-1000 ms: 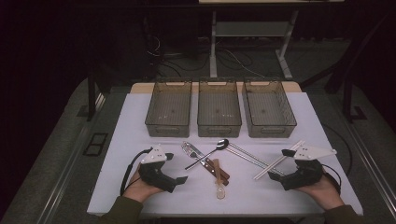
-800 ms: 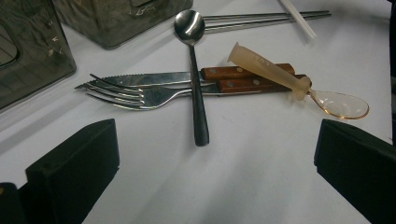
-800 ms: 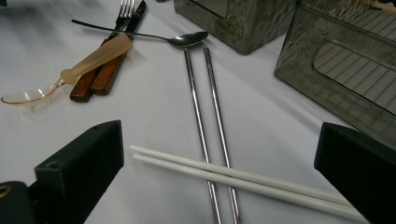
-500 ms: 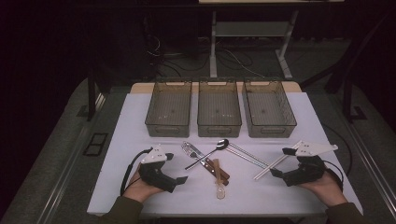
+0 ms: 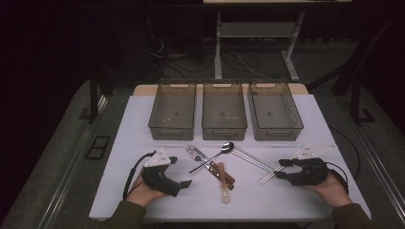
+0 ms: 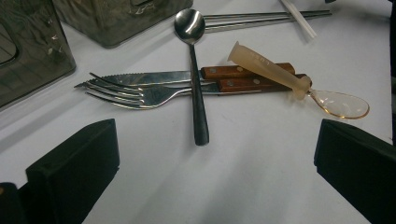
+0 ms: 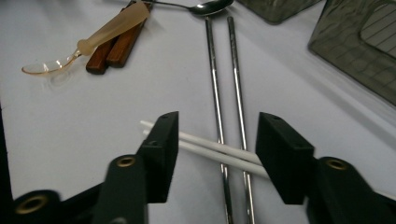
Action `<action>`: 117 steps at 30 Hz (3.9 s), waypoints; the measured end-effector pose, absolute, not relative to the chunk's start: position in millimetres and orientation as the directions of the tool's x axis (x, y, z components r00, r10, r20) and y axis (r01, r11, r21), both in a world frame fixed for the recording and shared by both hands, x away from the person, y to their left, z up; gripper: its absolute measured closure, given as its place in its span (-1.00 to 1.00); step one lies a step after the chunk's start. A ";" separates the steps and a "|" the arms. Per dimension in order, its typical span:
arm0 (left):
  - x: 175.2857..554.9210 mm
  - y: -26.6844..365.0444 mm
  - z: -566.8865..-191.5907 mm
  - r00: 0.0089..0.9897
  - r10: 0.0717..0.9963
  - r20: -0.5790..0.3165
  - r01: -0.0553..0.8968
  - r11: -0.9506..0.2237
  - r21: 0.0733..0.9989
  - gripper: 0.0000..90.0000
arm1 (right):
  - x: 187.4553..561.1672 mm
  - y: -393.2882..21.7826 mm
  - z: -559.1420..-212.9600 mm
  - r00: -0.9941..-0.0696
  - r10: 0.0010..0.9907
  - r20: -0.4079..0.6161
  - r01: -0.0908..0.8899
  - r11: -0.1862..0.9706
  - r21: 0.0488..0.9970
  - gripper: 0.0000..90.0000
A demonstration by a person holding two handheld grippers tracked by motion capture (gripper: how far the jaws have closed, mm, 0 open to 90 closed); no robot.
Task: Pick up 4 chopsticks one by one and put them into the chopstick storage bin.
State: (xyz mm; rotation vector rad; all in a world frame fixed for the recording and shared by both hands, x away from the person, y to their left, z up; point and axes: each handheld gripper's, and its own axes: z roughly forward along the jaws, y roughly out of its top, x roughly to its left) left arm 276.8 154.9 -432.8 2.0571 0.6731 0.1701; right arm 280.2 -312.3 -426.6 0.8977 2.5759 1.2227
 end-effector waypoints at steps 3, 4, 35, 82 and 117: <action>277.1 155.2 -433.0 0.840 0.525 -0.139 0.395 -0.415 0.820 -1.00 | 280.8 -310.7 -428.7 -0.819 0.561 0.121 0.456 0.508 0.731 0.48; 277.1 155.2 -433.0 0.840 0.525 -0.138 0.395 -0.416 0.819 -1.00 | 280.8 -310.7 -428.7 -0.819 0.561 0.121 0.456 0.508 0.731 0.48; 277.1 154.9 -433.3 0.839 0.526 -0.138 0.397 -0.421 0.816 -1.00 | 279.4 -290.2 -443.2 -0.865 0.489 0.110 0.429 0.609 0.668 0.99; 276.8 155.4 -434.1 0.833 0.533 -0.147 0.409 -0.414 0.814 -1.00 | 293.5 -280.0 -444.7 -0.860 0.500 0.105 0.427 0.591 0.684 0.99; 276.5 154.5 -434.5 0.834 0.533 -0.144 0.407 -0.417 0.813 -1.00 | 311.5 -268.2 -446.2 -0.851 0.516 0.100 0.432 0.579 0.692 0.99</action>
